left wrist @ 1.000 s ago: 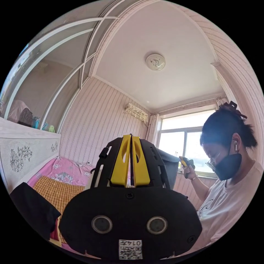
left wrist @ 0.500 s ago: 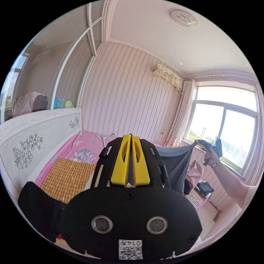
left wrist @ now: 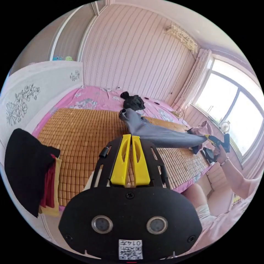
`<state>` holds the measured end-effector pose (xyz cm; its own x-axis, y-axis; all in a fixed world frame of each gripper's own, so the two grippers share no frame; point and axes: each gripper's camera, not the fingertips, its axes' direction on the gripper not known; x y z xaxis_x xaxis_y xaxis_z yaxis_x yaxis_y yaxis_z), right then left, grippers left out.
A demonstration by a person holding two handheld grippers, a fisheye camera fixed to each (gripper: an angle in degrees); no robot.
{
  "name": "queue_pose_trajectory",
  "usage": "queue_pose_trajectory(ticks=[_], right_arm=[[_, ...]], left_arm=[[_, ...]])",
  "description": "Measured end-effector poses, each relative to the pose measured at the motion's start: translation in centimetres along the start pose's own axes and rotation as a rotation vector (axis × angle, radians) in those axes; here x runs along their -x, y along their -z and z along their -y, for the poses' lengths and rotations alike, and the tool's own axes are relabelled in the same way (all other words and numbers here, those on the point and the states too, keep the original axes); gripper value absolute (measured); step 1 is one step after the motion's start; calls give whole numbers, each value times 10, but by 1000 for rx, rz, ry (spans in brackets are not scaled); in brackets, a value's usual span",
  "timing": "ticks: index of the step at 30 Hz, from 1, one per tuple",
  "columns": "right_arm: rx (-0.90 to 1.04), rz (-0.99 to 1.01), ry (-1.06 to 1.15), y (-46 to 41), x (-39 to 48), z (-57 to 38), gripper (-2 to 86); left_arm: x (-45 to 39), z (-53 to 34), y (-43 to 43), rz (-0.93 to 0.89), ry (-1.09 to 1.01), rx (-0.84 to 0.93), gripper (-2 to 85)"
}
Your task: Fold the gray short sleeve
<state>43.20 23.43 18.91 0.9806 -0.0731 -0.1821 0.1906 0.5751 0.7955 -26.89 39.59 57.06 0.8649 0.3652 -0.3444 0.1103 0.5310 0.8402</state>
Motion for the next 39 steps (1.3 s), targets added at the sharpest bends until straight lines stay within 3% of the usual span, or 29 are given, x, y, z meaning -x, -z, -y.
queue_pose_trajectory(ticks=[5,11,20,22,39], right_arm=[[209,-64,-196,-66,-65,-65,0],[366,-92,-310,-92,-98,-119,0],[447,-61,-312,-106,-91,-155,8],[436,-134,-310,-113,-86,-163,17],[652,-283,-228,-195,-51,-162,83]], left_arm=[[28,-72,-84,36,110,275,-10],[42,-98,-121,4,87,536,-10],[66,-77,-125,-96,122,564,-10],[70,-72,-130,-107,136,583,-9],[94,-28,-171,-17,166,702,-4]])
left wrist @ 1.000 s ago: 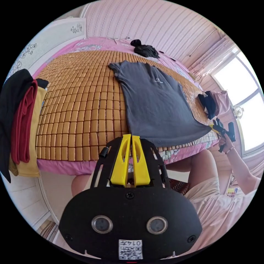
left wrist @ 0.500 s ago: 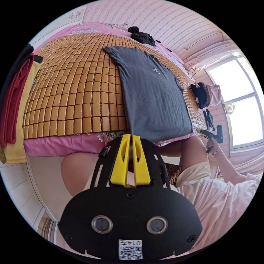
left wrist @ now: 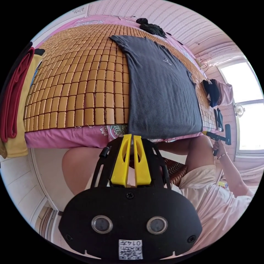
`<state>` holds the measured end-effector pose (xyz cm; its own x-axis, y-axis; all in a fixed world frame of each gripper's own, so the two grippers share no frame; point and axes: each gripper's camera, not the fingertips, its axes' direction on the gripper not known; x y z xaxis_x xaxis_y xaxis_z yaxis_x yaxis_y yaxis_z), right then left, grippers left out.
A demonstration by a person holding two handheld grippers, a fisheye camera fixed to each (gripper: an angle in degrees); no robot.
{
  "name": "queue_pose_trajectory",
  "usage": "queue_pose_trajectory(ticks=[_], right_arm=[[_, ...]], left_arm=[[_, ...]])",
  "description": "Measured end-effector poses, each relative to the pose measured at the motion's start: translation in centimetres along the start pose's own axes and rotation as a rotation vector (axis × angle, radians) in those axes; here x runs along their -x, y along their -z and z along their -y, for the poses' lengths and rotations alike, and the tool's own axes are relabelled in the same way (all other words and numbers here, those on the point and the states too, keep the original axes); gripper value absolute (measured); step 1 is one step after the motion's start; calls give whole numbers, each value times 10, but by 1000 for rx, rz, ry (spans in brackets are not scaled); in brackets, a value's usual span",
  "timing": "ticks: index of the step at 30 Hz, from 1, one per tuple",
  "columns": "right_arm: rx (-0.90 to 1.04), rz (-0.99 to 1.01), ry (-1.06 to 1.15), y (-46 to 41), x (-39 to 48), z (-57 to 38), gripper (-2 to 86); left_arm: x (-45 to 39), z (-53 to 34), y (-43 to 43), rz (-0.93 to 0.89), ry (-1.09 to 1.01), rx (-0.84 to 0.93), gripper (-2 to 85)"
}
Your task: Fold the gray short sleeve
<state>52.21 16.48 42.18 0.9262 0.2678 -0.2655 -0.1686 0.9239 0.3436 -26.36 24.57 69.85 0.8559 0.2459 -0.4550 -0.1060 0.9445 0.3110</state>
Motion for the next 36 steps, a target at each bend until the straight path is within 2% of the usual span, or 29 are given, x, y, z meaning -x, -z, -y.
queue_pose_trajectory(ticks=[2,4,12,15,23,27,36], right_arm=[[35,-38,6,-6,8,6,68],[60,-122,-12,-12,20,12,7],[105,-216,-7,-23,38,0,-5],[133,-212,-24,-26,36,-8,-4],[57,-259,57,-13,61,-34,-5],[15,-304,107,-5,75,-49,-8],[-87,-113,165,25,77,-67,-5]], left_arm=[[3,9,-1,14,19,24,-4],[5,14,0,38,31,33,-5],[11,15,10,59,20,53,-8],[19,8,22,28,42,8,-8],[36,-24,62,-77,104,-217,-9],[33,-30,73,-77,77,-246,-10],[49,-37,89,-153,121,-273,-10]])
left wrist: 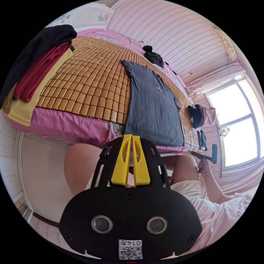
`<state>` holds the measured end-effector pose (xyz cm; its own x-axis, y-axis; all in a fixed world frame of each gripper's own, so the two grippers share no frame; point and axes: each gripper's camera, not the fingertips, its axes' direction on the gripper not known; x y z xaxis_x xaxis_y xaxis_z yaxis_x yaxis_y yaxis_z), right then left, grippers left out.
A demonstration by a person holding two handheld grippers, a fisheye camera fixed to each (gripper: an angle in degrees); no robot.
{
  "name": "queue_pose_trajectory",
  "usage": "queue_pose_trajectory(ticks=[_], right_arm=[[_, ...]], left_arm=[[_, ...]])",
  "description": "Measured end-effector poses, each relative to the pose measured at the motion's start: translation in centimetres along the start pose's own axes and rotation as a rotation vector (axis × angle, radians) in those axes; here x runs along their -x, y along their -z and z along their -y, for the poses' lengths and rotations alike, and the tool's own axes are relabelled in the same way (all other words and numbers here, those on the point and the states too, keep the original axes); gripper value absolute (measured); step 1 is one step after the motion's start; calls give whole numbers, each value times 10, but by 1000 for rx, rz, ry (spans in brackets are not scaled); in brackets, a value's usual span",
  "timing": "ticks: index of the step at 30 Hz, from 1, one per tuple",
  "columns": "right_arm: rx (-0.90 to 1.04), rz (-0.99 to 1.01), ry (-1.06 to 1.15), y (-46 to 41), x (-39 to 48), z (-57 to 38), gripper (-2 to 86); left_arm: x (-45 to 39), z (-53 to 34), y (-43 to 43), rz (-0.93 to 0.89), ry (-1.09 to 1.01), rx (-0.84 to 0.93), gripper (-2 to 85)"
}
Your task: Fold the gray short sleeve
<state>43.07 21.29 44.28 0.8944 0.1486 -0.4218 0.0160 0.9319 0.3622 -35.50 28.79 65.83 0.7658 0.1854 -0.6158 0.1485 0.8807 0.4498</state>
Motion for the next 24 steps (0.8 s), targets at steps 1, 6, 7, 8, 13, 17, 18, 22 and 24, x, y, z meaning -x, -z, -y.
queue_pose_trajectory(ticks=[1,6,7,8,13,17,18,22,24], right_arm=[[-16,32,-6,3,-4,-2,-3],[-66,144,-38,9,-25,4,33],[-80,148,-35,11,-27,13,42],[-84,140,-31,12,-28,18,47],[-178,34,62,36,-13,109,61],[-262,-87,162,48,6,193,66],[-261,-135,166,46,6,223,70],[-189,-211,106,29,-11,323,86],[-186,-278,108,23,-9,357,87]], left_arm=[[3,2,2,-19,9,-2,-10],[16,20,6,-57,41,-21,-10],[18,29,7,-50,43,-34,-10],[20,39,8,-42,41,-47,-10],[22,112,4,-8,-13,-59,-9],[12,195,-10,23,-97,-82,-6],[10,207,-14,26,-104,-85,-3],[-4,290,-40,48,-158,-102,33],[-10,323,-57,86,-172,-84,56]])
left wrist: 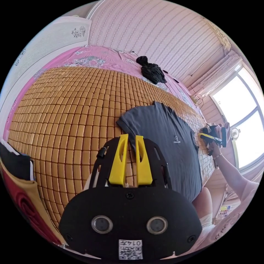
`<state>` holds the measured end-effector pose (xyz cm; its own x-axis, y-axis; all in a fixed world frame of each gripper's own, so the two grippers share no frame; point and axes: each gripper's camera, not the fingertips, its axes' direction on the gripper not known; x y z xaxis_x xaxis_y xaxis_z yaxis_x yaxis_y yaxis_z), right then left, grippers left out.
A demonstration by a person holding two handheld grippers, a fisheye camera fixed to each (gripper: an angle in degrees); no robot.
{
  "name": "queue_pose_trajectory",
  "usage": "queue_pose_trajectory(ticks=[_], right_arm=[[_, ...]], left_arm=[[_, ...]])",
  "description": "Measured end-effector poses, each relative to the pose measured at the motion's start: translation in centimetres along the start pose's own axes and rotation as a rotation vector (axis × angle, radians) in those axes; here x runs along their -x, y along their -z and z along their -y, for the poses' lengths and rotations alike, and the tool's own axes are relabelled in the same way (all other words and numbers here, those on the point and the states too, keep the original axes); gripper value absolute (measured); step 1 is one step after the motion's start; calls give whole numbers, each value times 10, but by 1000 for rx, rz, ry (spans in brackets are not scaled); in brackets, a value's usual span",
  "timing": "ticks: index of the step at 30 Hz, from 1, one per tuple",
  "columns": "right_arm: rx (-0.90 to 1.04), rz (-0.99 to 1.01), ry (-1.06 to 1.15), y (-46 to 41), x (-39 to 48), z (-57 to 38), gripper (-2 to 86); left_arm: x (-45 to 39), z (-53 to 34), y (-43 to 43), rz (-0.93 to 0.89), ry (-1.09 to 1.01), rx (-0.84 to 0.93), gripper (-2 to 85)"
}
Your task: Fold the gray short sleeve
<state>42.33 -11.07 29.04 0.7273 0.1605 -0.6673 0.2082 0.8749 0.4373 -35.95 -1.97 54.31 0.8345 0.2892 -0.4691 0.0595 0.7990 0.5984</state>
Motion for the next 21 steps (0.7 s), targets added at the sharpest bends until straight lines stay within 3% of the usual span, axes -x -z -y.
queue_pose_trajectory(ticks=[4,9,13,17,21], right_arm=[[78,-237,-155,-32,-21,39,81],[35,-39,-243,-33,-48,35,17],[32,-55,-262,-31,-63,30,1],[-2,25,-371,-28,-80,25,-1],[-48,63,-344,-14,-68,26,0]], left_arm=[[-1,53,-43,91,11,13,81],[6,78,-77,107,51,66,45],[8,84,-74,112,46,65,7],[16,82,-68,131,87,27,8],[20,81,-66,77,137,9,38]])
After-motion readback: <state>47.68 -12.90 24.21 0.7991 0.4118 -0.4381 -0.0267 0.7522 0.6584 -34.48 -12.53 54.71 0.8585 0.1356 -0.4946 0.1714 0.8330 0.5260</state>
